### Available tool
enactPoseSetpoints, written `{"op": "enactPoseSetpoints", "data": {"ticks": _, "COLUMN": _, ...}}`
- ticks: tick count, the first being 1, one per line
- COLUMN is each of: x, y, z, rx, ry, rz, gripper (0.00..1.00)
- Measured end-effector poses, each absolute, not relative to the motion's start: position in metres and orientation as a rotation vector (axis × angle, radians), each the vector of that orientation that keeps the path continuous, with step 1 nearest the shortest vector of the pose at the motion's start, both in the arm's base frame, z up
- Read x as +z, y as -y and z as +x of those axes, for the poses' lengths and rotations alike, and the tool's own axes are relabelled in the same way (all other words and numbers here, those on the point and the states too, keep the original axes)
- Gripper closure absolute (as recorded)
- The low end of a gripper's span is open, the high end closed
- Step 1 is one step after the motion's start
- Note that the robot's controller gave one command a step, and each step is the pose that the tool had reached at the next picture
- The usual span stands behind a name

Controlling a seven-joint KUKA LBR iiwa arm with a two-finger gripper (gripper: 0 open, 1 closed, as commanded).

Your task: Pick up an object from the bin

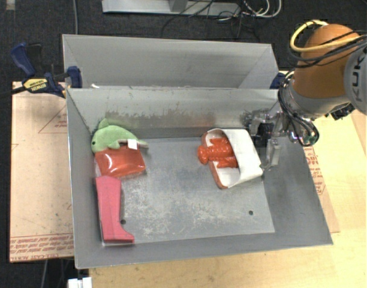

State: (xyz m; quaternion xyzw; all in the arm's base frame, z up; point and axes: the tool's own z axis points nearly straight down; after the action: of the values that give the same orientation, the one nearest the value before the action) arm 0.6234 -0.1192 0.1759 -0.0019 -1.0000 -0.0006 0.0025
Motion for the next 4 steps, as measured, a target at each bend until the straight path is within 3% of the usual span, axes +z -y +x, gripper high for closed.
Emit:
{"op": "enactPoseSetpoints", "data": {"ticks": 1, "x": 0.181, "y": 0.118, "z": 0.625, "rx": -0.001, "ry": 3.144, "rz": 0.000, "gripper": 0.00}}
{"op": "enactPoseSetpoints", "data": {"ticks": 2, "x": 0.067, "y": 0.032, "z": 0.630, "rx": -0.005, "ry": 3.115, "rz": -0.353, "gripper": 0.00}}
{"op": "enactPoseSetpoints", "data": {"ticks": 3, "x": 0.134, "y": 0.057, "z": 0.642, "rx": -0.002, "ry": 3.134, "rz": -0.300, "gripper": 0.00}}
{"op": "enactPoseSetpoints", "data": {"ticks": 4, "x": 0.068, "y": 0.031, "z": 0.631, "rx": -0.007, "ry": 3.118, "rz": -0.350, "gripper": 0.00}}
